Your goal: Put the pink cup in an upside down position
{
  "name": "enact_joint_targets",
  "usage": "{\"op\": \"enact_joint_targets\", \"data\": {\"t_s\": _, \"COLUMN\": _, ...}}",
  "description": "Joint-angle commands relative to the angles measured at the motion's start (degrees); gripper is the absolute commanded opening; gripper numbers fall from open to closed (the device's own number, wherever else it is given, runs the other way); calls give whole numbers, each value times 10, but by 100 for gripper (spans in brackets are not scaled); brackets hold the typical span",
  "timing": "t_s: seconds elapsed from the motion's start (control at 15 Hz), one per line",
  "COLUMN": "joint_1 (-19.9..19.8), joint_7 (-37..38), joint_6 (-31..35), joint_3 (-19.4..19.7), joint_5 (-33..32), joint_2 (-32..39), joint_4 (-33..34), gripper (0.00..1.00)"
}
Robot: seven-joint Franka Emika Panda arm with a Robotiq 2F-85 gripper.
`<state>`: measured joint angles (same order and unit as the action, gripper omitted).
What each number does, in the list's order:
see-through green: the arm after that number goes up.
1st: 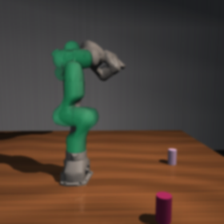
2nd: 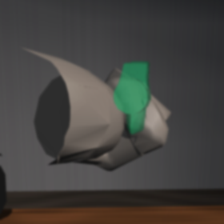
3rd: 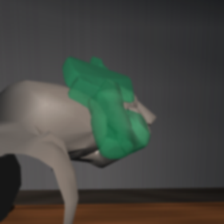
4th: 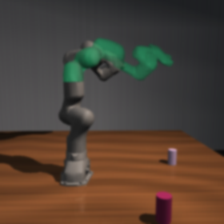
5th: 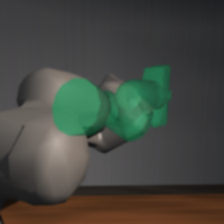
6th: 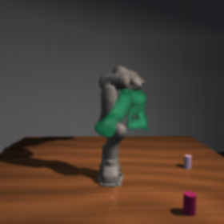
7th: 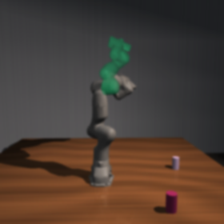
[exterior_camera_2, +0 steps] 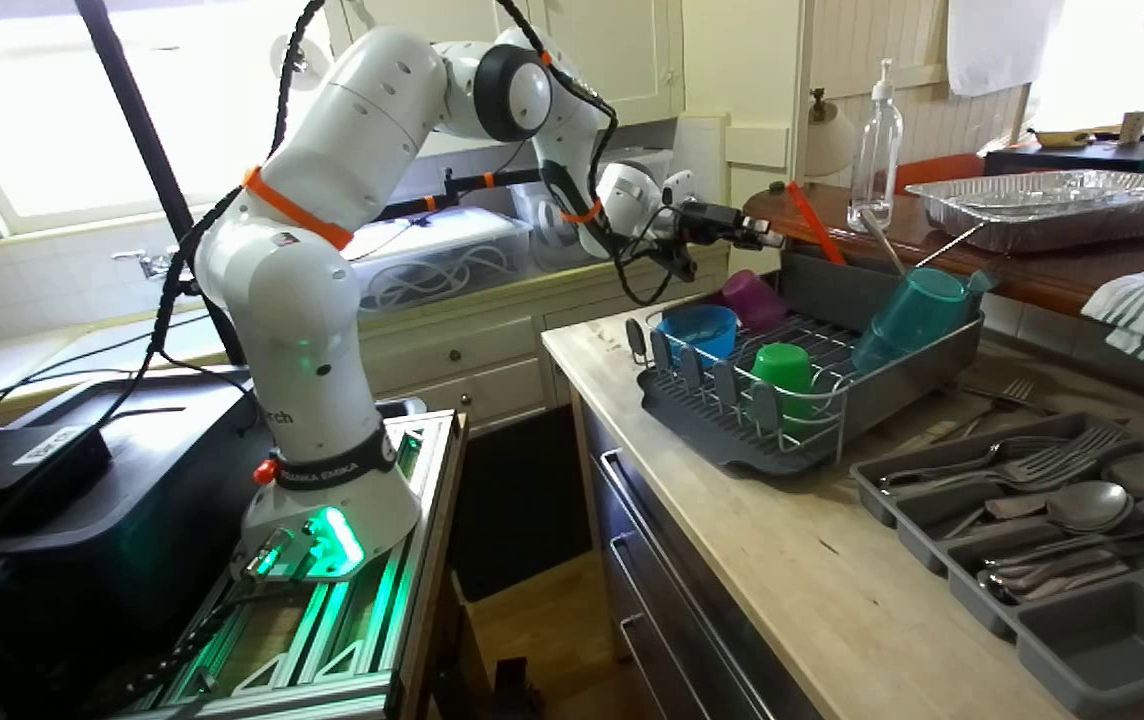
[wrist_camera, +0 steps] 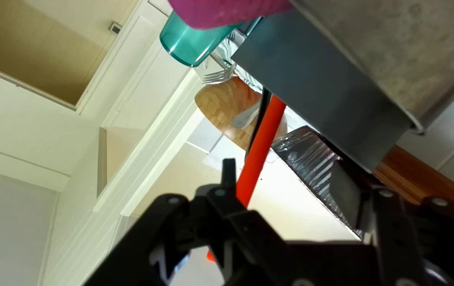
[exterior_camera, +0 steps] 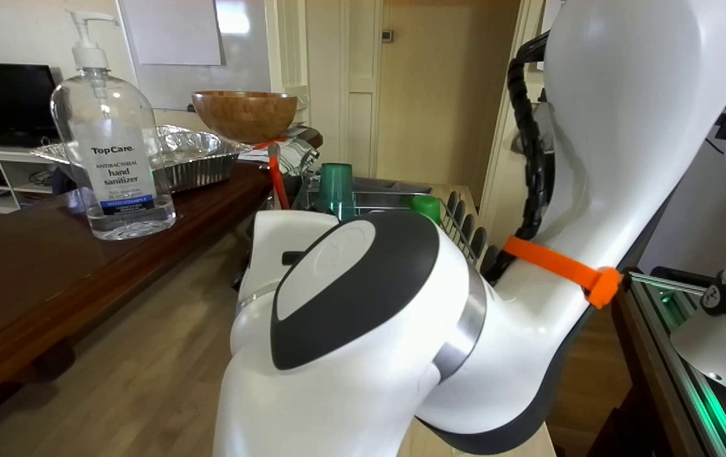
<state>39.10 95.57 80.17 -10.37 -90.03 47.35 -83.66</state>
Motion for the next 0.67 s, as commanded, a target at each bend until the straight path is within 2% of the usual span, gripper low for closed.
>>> {"op": "enact_joint_targets", "data": {"t_s": 0.0, "joint_1": -1, "joint_7": 15, "joint_6": -9, "joint_3": -5, "joint_5": -15, "joint_2": -8, "joint_4": -29, "gripper": 38}}
{"op": "enact_joint_targets", "data": {"t_s": 0.07, "joint_1": -5, "joint_7": 9, "joint_6": -4, "joint_3": -8, "joint_5": -12, "joint_2": -10, "joint_4": -31, "gripper": 88}}
{"op": "enact_joint_targets", "data": {"t_s": 0.13, "joint_1": -8, "joint_7": 2, "joint_6": 4, "joint_3": -10, "joint_5": -11, "joint_2": -13, "joint_4": -33, "gripper": 89}}
{"op": "enact_joint_targets", "data": {"t_s": 0.2, "joint_1": -13, "joint_7": -10, "joint_6": 9, "joint_3": -14, "joint_5": -4, "joint_2": -18, "joint_4": -35, "gripper": 96}}
{"op": "enact_joint_targets", "data": {"t_s": 0.27, "joint_1": -13, "joint_7": -10, "joint_6": 5, "joint_3": -15, "joint_5": -3, "joint_2": -23, "joint_4": -39, "gripper": 99}}
{"op": "enact_joint_targets", "data": {"t_s": 0.6, "joint_1": -45, "joint_7": 14, "joint_6": 23, "joint_3": -36, "joint_5": 14, "joint_2": -99, "joint_4": -125, "gripper": 100}}
